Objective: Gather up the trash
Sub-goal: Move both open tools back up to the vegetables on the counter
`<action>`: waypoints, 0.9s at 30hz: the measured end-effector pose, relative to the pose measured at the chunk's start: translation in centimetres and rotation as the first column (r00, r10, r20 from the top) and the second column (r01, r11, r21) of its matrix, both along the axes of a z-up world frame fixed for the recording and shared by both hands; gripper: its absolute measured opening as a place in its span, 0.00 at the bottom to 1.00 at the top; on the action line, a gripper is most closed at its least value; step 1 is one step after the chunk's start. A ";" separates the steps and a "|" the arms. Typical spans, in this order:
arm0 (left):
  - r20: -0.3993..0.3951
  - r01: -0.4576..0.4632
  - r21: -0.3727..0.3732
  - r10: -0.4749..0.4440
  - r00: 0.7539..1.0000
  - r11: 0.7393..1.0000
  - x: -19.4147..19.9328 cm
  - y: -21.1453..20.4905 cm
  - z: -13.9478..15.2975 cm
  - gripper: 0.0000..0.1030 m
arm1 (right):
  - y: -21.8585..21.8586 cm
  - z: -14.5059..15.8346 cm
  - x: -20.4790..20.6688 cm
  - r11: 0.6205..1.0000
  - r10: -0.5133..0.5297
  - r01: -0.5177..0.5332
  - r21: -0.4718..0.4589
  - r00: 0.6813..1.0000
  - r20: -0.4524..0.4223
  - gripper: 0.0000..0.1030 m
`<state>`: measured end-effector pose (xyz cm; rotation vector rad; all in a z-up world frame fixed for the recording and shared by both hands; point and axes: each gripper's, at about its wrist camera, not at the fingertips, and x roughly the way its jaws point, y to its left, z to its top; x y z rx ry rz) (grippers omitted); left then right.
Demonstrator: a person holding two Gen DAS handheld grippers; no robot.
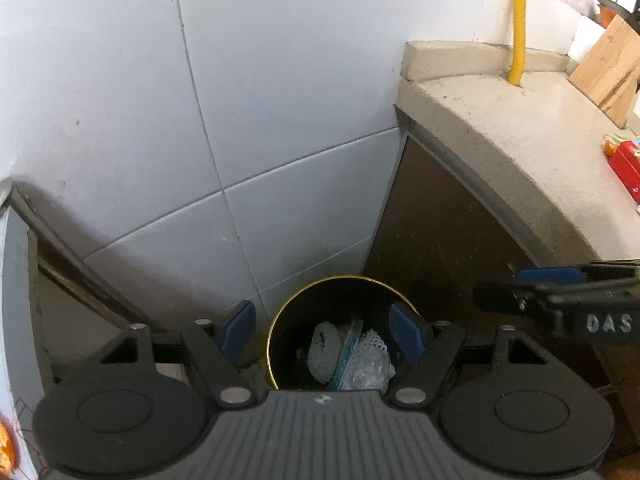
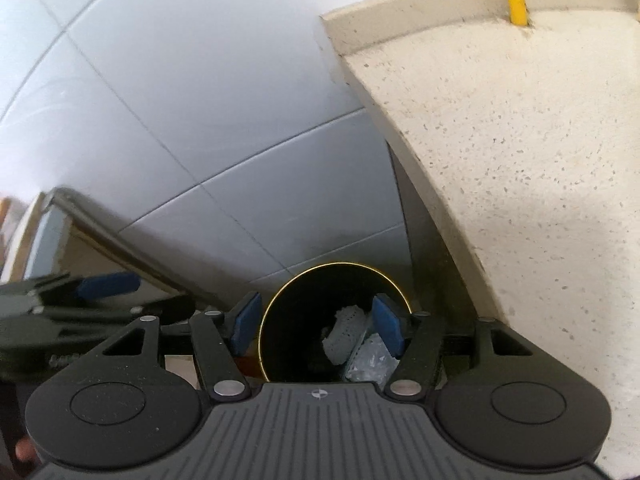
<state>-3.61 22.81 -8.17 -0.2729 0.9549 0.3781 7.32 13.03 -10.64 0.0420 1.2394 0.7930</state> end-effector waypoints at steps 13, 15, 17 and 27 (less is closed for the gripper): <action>0.094 0.018 0.031 -0.021 0.995 0.999 -0.4 -2.8 1.7 0.66 | -3.4 4.5 -0.4 0.987 0.065 -0.071 0.144 0.997 0.042 0.69; 0.106 0.021 0.020 -0.023 0.994 1.000 -0.2 -3.6 2.1 0.66 | -4.4 5.4 -0.2 0.985 0.045 -0.052 0.166 0.998 0.048 0.70; 0.114 0.031 0.033 -0.035 0.993 0.999 0.2 -4.6 2.7 0.66 | -5.4 6.2 0.3 0.983 0.016 -0.027 0.180 0.998 0.060 0.70; 0.171 0.140 0.037 -0.144 0.975 0.989 2.8 -9.5 5.8 0.67 | -11.6 8.3 1.6 0.976 -0.124 0.097 0.194 0.984 0.131 0.71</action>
